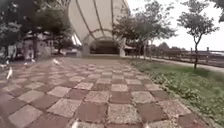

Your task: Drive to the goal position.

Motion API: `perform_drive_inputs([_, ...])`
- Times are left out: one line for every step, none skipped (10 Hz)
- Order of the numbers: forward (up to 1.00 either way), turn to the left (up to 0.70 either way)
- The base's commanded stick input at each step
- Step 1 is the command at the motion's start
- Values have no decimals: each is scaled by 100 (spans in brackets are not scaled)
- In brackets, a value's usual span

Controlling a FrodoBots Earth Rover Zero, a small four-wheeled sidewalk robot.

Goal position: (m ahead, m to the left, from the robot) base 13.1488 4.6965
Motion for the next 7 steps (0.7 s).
perform_drive_inputs([70, 0])
perform_drive_inputs([70, 0])
perform_drive_inputs([70, 0])
perform_drive_inputs([70, 0])
perform_drive_inputs([70, 0])
perform_drive_inputs([70, 0])
perform_drive_inputs([70, 0])
